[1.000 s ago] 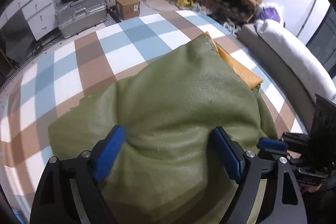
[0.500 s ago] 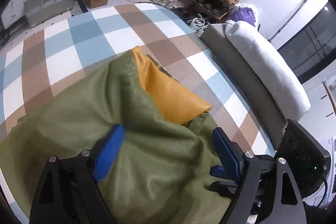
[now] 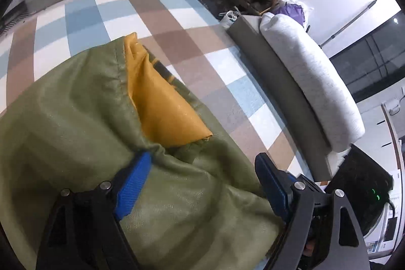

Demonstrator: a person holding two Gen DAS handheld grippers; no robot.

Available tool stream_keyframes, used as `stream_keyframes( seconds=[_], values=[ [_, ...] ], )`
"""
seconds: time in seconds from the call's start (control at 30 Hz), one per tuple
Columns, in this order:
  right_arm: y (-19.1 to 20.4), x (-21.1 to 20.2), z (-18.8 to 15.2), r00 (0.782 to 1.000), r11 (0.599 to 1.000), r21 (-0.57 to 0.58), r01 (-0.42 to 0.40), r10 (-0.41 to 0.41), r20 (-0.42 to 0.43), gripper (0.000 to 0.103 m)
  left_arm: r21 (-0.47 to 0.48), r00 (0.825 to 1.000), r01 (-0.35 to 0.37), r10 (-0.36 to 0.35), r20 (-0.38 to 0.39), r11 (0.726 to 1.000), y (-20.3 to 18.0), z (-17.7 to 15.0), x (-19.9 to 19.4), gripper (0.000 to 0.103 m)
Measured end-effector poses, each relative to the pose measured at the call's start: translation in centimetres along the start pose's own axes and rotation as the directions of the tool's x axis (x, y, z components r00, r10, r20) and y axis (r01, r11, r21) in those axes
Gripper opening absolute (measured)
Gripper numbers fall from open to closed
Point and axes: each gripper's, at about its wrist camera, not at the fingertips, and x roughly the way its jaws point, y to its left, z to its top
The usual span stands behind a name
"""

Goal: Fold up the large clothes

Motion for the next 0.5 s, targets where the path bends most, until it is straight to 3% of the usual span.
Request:
stream_keyframes(
  seconds=[0.07, 0.13, 0.27, 0.33, 0.4, 0.43, 0.5],
  values=[
    [-0.9, -0.2, 0.3, 1.0, 0.999, 0.05, -0.004, 0.003, 0.008, 0.029, -0.048, 1.0, 0.03, -0.029, 0.003, 0.998, -0.2, -0.4, -1.7, 0.08],
    [-1.5, -0.2, 0.4, 1.0, 0.996, 0.084, -0.015, 0.014, 0.009, 0.031, -0.047, 0.997, 0.048, -0.045, 0.069, 0.998, -1.0, -2.2, -4.9, 0.08],
    [-1.5, -0.1, 0.6, 1.0, 0.996, 0.084, -0.017, 0.016, 0.005, 0.033, 0.107, 0.977, -0.089, 0.065, 0.205, 0.99, -4.0, -8.8, -8.8, 0.08],
    [-1.0, -0.2, 0.6, 1.0, 0.998, 0.063, -0.009, 0.009, 0.009, 0.038, 0.127, 0.978, -0.081, 0.054, 0.204, 0.989, -4.2, -11.4, -7.8, 0.08],
    [-0.8, -0.2, 0.5, 1.0, 0.999, 0.049, -0.005, 0.004, 0.011, 0.039, 0.104, 0.989, -0.046, 0.031, 0.144, 0.993, -3.7, -12.2, -4.9, 0.08],
    [-0.7, -0.2, 0.5, 1.0, 0.999, 0.045, 0.001, -0.002, 0.014, 0.039, 0.079, 0.993, -0.056, 0.047, 0.112, 0.995, -2.8, -12.6, -2.7, 0.08],
    [-0.7, -0.1, 0.5, 1.0, 0.999, 0.043, 0.004, -0.004, 0.011, 0.039, 0.083, 0.985, -0.108, 0.096, 0.142, 0.991, -2.0, -12.8, -0.6, 0.079]
  ],
)
